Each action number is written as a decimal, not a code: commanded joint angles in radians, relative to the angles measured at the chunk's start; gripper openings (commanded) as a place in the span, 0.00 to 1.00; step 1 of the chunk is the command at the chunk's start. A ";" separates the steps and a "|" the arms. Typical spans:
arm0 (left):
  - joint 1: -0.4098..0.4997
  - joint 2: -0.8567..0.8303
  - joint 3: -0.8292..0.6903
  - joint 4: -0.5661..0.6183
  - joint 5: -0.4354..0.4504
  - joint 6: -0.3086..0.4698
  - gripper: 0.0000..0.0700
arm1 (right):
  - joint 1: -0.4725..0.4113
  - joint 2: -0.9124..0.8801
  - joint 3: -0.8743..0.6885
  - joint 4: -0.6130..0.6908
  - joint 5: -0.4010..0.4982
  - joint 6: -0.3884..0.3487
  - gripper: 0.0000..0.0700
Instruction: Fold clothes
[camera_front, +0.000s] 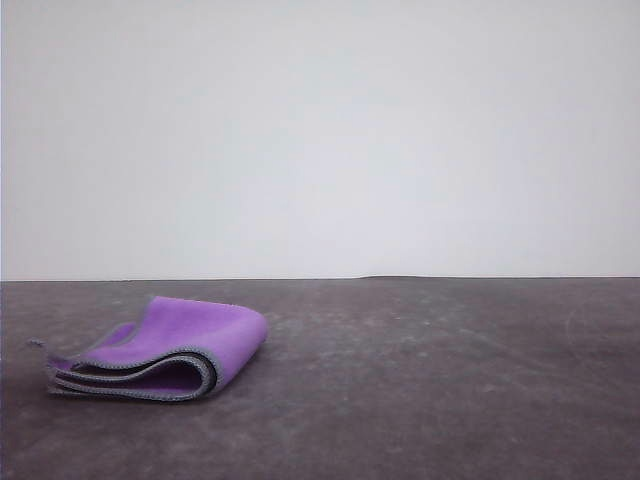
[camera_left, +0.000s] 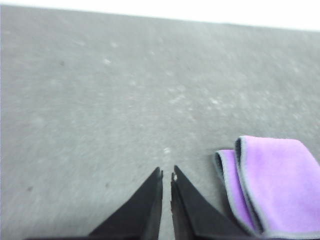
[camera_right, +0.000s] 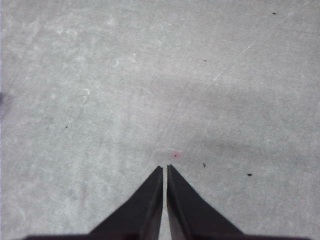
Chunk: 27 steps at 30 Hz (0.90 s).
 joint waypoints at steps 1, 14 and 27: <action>-0.001 -0.062 -0.025 -0.002 -0.039 -0.031 0.02 | 0.001 0.007 0.009 0.010 0.000 0.011 0.01; -0.001 -0.296 -0.087 -0.202 -0.193 -0.042 0.02 | 0.001 0.007 0.009 0.010 0.000 0.011 0.01; -0.002 -0.315 -0.094 -0.193 -0.197 -0.038 0.02 | 0.001 0.007 0.009 0.010 0.000 0.011 0.01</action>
